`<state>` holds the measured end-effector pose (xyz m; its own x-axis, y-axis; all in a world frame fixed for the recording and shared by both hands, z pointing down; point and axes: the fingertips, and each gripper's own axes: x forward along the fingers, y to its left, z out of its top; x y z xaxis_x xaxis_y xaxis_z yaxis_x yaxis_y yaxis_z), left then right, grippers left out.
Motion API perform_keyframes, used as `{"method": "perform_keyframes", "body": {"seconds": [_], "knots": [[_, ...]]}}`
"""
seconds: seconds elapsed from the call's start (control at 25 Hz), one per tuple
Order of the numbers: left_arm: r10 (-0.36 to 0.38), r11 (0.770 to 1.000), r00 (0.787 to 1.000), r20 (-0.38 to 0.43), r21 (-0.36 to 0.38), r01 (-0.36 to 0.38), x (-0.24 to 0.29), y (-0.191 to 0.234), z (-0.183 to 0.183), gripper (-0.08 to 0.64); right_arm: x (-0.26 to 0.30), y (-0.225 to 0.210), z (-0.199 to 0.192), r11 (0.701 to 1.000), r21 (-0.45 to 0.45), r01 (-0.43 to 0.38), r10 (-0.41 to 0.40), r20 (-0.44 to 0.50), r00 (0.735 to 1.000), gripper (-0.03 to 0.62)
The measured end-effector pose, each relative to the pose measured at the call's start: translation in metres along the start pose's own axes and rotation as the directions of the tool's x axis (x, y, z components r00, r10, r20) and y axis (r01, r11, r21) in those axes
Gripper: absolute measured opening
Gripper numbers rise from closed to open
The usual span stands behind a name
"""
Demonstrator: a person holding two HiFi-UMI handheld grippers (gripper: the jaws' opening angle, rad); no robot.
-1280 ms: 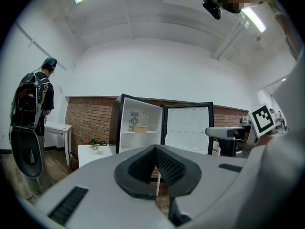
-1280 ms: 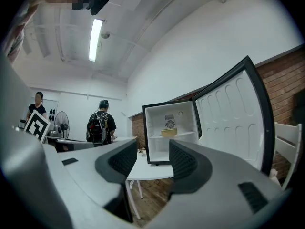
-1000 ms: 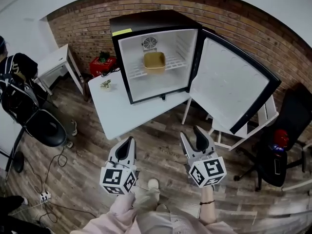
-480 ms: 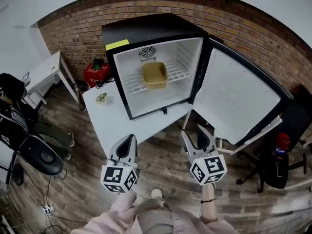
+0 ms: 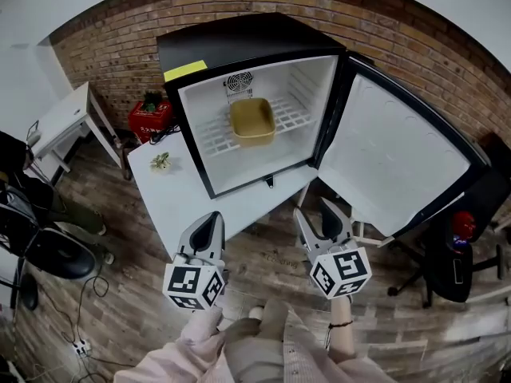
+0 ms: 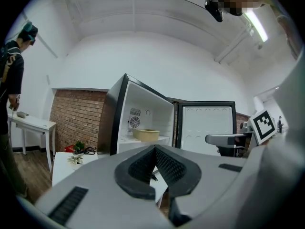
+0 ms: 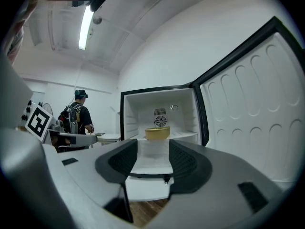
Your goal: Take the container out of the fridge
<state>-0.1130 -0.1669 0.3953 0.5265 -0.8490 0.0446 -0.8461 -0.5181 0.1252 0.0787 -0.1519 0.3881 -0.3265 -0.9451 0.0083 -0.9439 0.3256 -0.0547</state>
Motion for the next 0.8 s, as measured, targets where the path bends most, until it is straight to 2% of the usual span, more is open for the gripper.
{"method": "perform_keyframes", "body": {"seconds": [0.28,0.52,0.8], "knots": [[-0.009,1.000,1.000,-0.020,-0.023,0.008,0.025,0.002,-0.008,-0.008,0.022,-0.007,-0.003,0.999,-0.033,-0.027,0.026,-0.024,0.999,0.193],[-0.004,0.999,0.999,-0.038,-0.033,0.003,0.062,0.013,-0.012,-0.008,0.066,-0.016,0.006,0.994,-0.071,-0.078,0.076,-0.024,0.997,0.193],[-0.007,0.999,0.999,-0.047,-0.033,0.005,0.115,0.023,-0.007,-0.008,0.124,-0.025,0.024,0.962,-0.202,-0.184,0.179,-0.043,0.983,0.192]]}}
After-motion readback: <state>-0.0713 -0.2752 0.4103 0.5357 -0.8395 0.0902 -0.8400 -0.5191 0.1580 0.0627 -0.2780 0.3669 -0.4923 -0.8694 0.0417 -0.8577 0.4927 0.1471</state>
